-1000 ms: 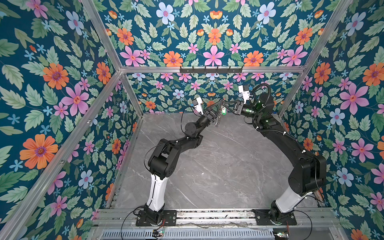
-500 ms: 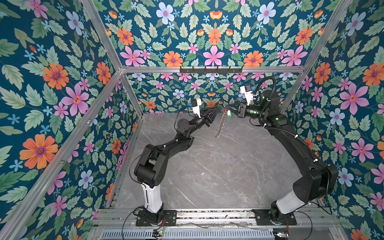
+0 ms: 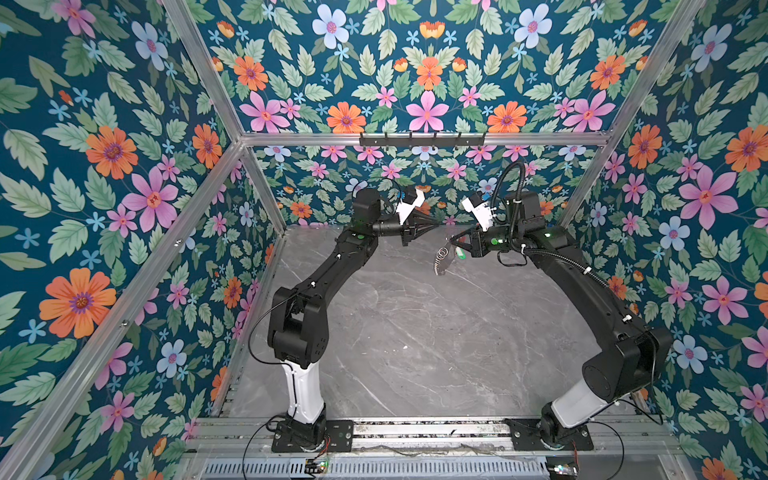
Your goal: Put the keys on the keyring
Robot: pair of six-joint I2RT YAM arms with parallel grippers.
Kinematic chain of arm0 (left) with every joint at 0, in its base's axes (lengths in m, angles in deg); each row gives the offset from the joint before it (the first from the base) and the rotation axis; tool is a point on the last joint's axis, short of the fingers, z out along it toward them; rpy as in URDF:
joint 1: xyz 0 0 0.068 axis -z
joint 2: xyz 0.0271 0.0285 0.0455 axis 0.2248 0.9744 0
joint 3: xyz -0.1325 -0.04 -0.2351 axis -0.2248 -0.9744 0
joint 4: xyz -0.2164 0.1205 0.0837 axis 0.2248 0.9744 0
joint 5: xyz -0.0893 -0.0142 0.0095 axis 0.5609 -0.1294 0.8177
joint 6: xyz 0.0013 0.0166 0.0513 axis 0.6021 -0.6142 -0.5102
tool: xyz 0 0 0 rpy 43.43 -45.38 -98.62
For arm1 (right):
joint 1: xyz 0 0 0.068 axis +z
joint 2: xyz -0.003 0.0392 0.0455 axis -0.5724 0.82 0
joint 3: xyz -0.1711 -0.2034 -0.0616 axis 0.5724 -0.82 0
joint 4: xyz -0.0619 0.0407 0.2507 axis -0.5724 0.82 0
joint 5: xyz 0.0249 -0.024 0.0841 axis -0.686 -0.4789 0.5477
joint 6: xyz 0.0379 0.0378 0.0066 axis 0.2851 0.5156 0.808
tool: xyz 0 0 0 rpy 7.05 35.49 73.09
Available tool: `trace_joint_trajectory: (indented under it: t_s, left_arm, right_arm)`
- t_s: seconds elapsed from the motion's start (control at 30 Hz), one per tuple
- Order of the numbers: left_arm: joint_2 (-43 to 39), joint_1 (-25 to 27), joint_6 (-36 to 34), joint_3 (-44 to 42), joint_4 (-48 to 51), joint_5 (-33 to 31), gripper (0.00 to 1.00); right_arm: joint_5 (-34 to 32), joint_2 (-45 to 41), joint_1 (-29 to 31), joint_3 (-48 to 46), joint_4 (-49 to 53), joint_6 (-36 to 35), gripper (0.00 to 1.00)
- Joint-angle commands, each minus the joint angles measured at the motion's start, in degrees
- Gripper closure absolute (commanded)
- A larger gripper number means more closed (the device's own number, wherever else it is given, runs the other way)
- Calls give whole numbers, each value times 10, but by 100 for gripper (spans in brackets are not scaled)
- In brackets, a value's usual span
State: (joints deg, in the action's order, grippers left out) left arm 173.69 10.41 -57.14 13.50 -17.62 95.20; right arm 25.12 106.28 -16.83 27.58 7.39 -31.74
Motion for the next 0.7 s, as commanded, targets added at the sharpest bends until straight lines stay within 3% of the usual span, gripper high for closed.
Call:
trace_joint_trajectory:
  t_s: [0.0, 0.1, 0.3, 0.67]
  left_arm:
    - [9, 1, 12, 12, 1, 77, 82]
    - [11, 1, 89, -9, -100, 97, 80]
    - [29, 2, 341, -55, -394, 133, 78]
    - [16, 0, 336, -96, -392, 108, 81]
  right_arm:
    - [13, 2, 2, 4, 7, -26, 100]
    - [16, 5, 3, 6, 10, -30, 100]
    - [17, 17, 15, 22, 11, -31, 100]
    - [14, 39, 28, 36, 7, -26, 100]
